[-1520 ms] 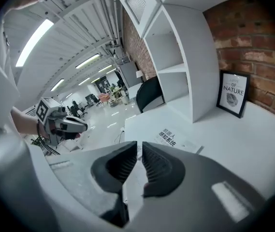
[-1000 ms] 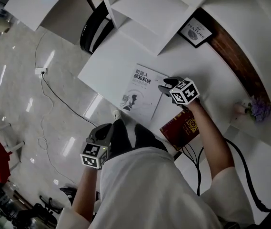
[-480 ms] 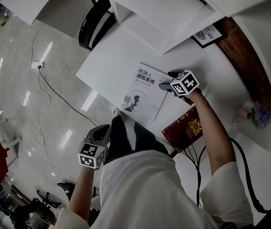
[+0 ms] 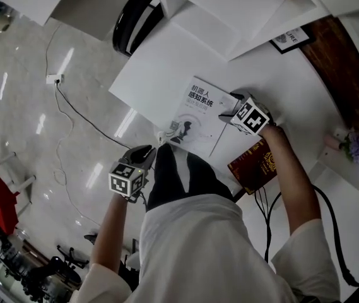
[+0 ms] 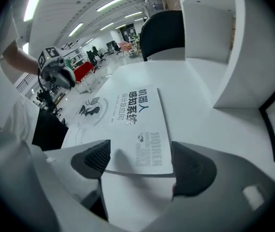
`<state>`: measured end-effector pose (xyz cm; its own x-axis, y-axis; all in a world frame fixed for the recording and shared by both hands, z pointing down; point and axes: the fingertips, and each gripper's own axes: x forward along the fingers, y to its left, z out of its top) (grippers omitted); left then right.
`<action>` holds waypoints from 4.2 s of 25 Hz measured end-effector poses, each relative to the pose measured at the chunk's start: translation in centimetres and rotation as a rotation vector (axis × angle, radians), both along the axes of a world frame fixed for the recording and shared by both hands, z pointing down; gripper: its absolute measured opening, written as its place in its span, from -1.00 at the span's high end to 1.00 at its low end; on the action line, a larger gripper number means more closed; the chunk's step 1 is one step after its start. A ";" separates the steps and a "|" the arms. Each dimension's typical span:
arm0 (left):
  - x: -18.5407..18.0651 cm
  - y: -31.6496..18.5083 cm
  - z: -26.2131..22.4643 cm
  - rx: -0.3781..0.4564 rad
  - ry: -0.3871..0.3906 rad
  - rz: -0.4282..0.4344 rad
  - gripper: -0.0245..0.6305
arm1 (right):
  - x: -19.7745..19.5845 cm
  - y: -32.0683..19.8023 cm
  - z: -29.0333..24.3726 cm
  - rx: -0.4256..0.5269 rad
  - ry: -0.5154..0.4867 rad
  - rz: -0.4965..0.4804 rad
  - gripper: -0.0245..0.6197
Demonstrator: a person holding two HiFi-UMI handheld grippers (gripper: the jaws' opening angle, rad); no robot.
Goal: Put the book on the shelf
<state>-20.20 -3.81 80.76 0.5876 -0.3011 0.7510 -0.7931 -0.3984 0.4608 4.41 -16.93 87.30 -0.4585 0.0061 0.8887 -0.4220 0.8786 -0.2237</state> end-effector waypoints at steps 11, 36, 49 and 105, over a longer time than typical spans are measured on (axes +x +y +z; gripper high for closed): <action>-1.3 0.3 5.9 -0.183 0.082 0.096 0.31 | -4.1 4.5 0.3 0.026 -0.022 0.001 -0.30; 3.4 3.6 9.7 -0.537 0.471 0.406 0.24 | -8.6 5.1 -4.4 0.047 -0.237 0.483 -0.30; 4.4 4.3 4.5 -0.521 0.573 0.361 0.76 | -7.3 9.7 -6.3 -0.013 -0.266 0.724 -0.30; 20.6 -1.5 -39.6 -0.128 0.765 0.711 0.64 | 0.8 14.8 -46.7 -0.037 -1.214 0.734 0.68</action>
